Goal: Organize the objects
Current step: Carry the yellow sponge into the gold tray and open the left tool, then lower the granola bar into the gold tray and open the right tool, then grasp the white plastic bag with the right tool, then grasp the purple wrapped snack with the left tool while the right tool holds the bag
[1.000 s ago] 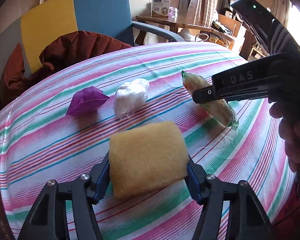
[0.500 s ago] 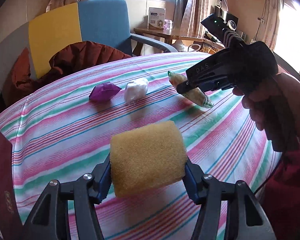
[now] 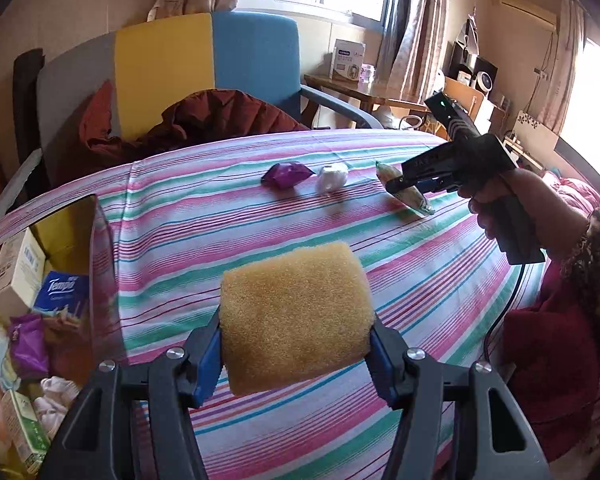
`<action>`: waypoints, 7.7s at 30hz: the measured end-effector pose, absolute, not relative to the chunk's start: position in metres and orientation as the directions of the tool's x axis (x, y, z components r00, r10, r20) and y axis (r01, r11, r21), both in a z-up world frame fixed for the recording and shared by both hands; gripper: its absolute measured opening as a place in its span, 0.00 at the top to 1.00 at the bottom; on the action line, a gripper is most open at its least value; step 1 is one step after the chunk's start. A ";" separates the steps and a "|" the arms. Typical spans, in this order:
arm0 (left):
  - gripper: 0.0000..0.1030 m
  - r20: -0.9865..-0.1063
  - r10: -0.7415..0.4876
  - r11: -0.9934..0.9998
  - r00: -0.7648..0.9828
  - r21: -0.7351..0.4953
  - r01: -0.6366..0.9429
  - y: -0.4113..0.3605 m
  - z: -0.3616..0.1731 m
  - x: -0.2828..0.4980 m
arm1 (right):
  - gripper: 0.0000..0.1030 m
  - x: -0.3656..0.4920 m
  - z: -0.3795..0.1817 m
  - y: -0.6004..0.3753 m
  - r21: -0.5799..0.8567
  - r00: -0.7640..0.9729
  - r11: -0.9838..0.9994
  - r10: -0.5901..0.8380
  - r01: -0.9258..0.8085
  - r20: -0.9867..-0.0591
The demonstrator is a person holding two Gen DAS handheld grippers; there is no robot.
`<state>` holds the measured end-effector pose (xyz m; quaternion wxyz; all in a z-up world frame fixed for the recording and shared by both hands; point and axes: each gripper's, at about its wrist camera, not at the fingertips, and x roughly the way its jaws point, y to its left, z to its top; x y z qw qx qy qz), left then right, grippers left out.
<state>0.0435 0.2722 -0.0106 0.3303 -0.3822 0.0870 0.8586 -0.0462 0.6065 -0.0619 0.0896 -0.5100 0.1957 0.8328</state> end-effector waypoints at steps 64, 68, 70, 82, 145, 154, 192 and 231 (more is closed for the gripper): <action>0.28 -0.705 0.290 -0.955 -0.647 -0.167 -0.245 0.089 -0.012 0.013 | 0.64 -0.080 0.004 0.384 0.358 -0.511 -0.916 -0.399 0.182 -0.761; 0.29 -0.703 0.294 -0.954 -0.648 -0.180 -0.239 0.083 -0.011 0.012 | 0.63 -0.090 0.013 0.320 0.307 -0.499 -0.905 -0.420 0.295 -0.758; 0.29 -0.704 0.296 -0.954 -0.646 -0.189 -0.232 0.079 -0.012 0.010 | 0.63 -0.096 0.014 0.296 0.296 -0.488 -0.896 -0.431 0.330 -0.759; 0.29 -0.697 0.298 -0.954 -0.652 -0.213 -0.209 0.060 -0.009 0.003 | 0.63 -0.142 0.004 0.192 0.076 -0.484 -0.889 -0.316 0.452 -0.816; 0.29 -0.696 0.415 -0.889 -0.586 -0.173 -0.424 0.147 0.005 0.029 | 0.35 -0.065 -0.026 0.421 0.081 -0.531 -0.996 -0.044 -0.046 -0.846; 0.29 -0.702 0.455 -0.848 -0.548 -0.152 -0.508 0.179 0.009 0.042 | 0.35 -0.086 -0.016 0.509 0.128 -0.543 -0.964 0.019 -0.231 -0.840; 0.28 -0.750 0.438 -0.790 -0.495 -0.059 -0.610 0.398 0.013 -0.055 | 0.60 -0.095 -0.064 0.584 0.267 -0.423 -0.873 -0.079 -0.408 -0.903; 0.45 -0.772 0.410 -0.864 -0.486 -0.157 -0.478 0.388 -0.074 -0.096 | 0.60 -0.101 -0.057 0.557 0.254 -0.440 -0.919 -0.102 -0.301 -0.892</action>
